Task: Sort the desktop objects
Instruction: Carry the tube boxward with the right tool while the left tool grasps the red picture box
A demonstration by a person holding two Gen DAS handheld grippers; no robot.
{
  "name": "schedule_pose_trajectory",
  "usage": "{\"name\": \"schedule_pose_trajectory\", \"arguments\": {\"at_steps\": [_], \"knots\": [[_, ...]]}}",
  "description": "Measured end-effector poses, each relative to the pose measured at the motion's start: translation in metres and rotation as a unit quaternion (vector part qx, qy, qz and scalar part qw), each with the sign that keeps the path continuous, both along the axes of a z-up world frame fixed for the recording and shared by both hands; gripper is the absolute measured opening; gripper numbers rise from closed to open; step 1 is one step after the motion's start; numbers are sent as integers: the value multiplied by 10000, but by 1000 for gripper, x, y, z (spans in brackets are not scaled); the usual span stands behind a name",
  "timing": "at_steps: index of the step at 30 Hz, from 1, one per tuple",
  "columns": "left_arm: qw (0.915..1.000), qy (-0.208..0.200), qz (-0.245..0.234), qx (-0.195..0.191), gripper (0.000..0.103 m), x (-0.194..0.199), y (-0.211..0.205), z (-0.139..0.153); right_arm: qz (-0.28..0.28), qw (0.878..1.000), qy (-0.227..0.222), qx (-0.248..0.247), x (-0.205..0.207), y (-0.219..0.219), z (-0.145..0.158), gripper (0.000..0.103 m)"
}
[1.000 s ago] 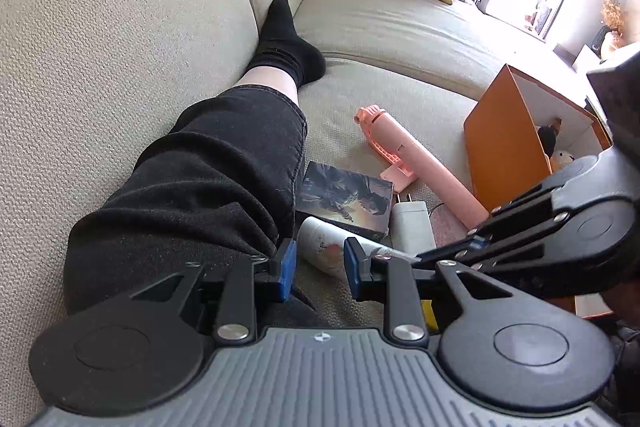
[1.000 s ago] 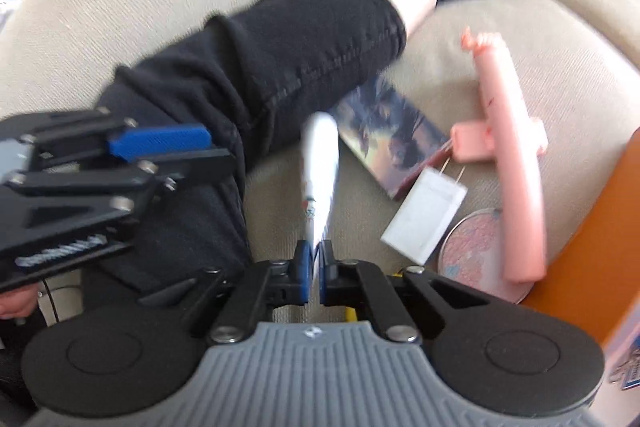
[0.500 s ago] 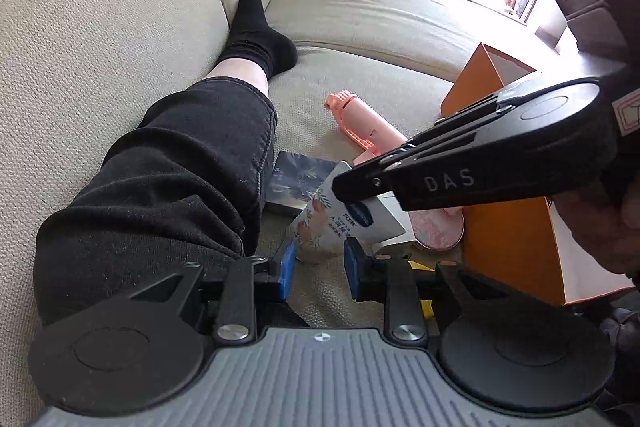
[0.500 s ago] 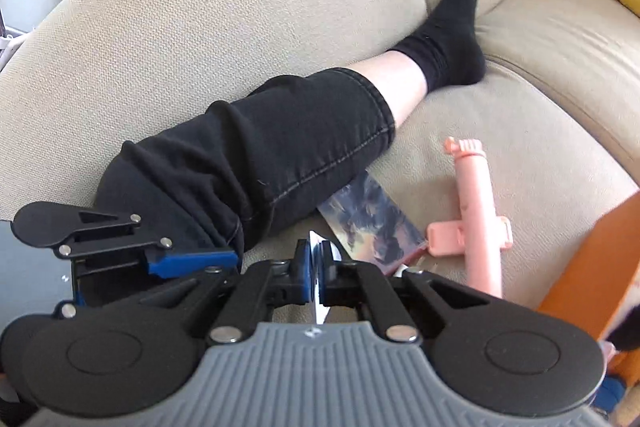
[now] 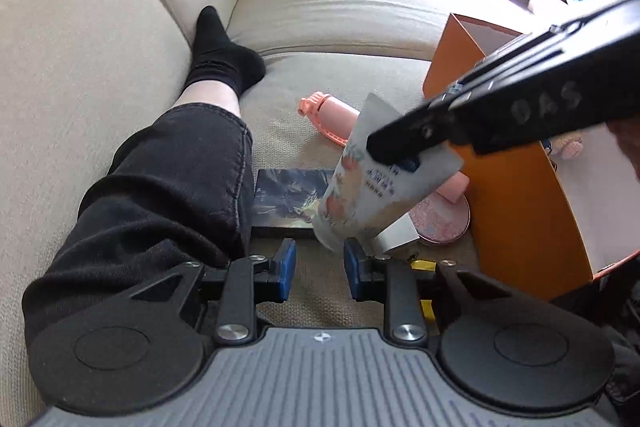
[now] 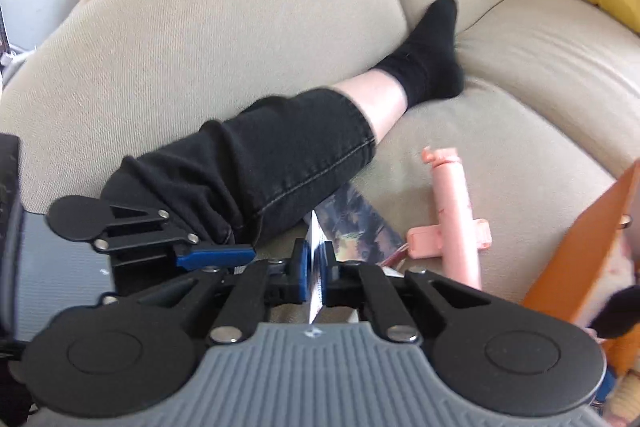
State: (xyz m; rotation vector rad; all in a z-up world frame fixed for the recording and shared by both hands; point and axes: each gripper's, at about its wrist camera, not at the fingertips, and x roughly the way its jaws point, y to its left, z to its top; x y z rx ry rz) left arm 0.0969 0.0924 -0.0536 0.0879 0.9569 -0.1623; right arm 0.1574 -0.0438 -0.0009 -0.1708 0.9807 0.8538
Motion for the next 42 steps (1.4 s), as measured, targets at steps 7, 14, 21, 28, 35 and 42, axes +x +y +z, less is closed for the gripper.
{"name": "schedule_pose_trajectory", "arguments": {"at_steps": [7, 14, 21, 28, 35, 42], "knots": [[9770, -202, -1656, 1325, 37, 17, -38, -9, -555, 9978, -358, 19, 10, -48, 31, 6], [9128, -92, -2978, 2792, 56, 18, -71, -46, -1099, 9908, -540, 578, 6, -115, 72, 6], [8397, -46, -3875, 3805, 56, 18, -86, -89, -1704, 9812, -682, 594, -9, -169, 84, 6], [8138, 179, -4233, 3977, 60, 32, -90, -103, -2081, 9769, -375, 307, -15, -194, 57, 6], [8247, 211, -4225, 3754, 69, 45, -87, -103, -2365, 9711, -200, 268, -14, -213, 42, 6], [8756, 170, -3597, 3218, 45, 49, -84, -76, -2387, 9705, -152, 295, -19, -218, 34, 6]]}}
